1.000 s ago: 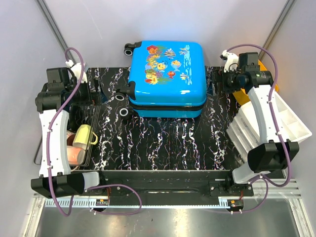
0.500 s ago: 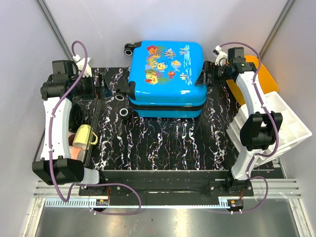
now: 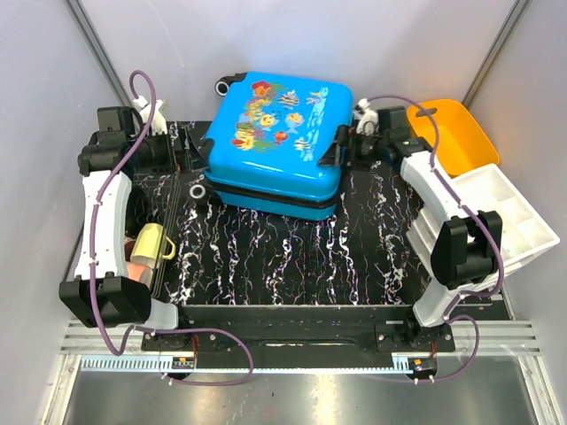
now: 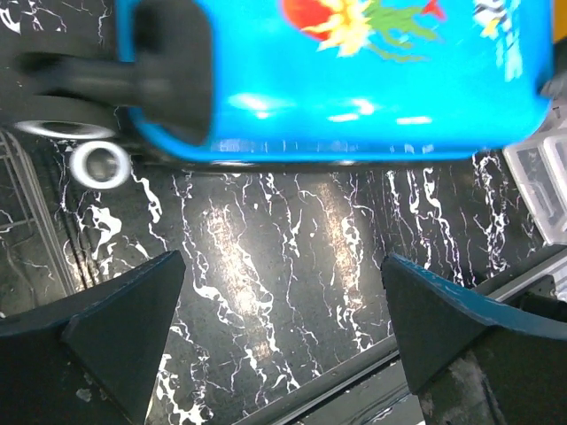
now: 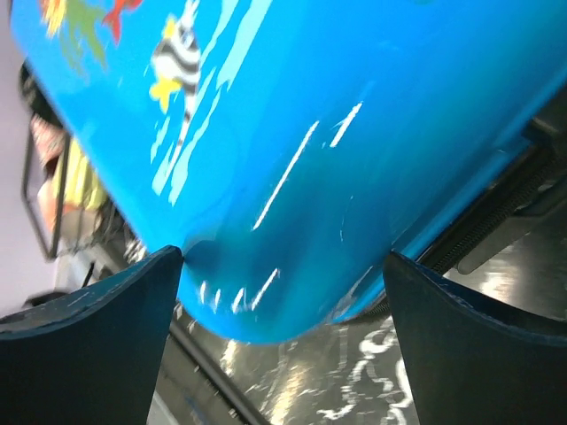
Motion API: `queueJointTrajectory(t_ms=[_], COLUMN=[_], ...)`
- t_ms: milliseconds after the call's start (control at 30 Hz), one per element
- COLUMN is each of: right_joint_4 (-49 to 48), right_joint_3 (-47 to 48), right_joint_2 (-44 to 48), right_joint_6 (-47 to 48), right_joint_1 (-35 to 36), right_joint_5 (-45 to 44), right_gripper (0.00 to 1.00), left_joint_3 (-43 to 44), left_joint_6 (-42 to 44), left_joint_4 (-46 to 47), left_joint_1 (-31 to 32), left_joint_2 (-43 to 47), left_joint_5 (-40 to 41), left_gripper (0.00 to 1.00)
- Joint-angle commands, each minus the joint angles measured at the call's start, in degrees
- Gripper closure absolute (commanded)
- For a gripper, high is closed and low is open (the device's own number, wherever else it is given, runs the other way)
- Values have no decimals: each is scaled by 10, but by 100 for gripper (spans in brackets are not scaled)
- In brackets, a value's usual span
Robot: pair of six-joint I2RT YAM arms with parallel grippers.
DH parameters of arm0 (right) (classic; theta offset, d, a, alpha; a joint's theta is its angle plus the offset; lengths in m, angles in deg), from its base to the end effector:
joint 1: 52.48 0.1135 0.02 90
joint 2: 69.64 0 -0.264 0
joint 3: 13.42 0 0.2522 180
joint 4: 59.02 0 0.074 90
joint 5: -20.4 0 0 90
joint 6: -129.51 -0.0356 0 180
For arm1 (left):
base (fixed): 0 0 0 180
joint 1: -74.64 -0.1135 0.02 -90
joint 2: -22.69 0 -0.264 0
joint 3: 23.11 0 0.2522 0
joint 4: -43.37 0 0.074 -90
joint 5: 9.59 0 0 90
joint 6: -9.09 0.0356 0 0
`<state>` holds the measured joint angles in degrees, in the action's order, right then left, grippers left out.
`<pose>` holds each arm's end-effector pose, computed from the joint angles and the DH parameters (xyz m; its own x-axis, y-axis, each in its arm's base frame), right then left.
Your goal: Open, take out, and arrange the luggage
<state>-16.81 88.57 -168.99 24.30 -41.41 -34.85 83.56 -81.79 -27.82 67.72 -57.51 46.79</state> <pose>0.3832 0.0956 0.3198 -0.7578 0.0714 -0.6486 -0.4043 0.7288 0.5526 0.2748 0.0135 0.4131 -0.7029 -0.0982 -0.7045 0.2795 0.8727 -0.4005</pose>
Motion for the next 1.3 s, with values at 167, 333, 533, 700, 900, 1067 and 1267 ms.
queueJointTrajectory(t_ms=[167, 333, 533, 700, 900, 1067, 1267], right_joint_4=[-26, -18, -18, -18, -47, -73, -138], right_joint_3=[-29, -21, -21, -24, -22, 1, 6], right_joint_2=[100, 113, 57, -1, -54, -105, -147], right_joint_6=[-14, 18, 27, 49, 8, -25, -87], right_joint_1=[73, 0, -44, -52, -53, -52, -52], right_joint_5=[105, 16, -63, -103, -101, -68, -13], right_gripper=[0, 11, 30, 42, 54, 55, 54], left_joint_3=[56, 19, -31, -40, -47, -61, -91], left_joint_6=[-42, -58, -65, -61, -66, -62, -60], left_joint_4=[74, 112, 144, 142, 144, 147, 154], left_joint_1=[-17, -35, -37, -39, -39, -38, -39], left_joint_2=[-53, -36, -21, -29, -35, -32, -24], left_joint_5=[-54, -77, -46, -28, -40, -39, -40], left_gripper=[1, 1, 3, 9, 11, 12, 12])
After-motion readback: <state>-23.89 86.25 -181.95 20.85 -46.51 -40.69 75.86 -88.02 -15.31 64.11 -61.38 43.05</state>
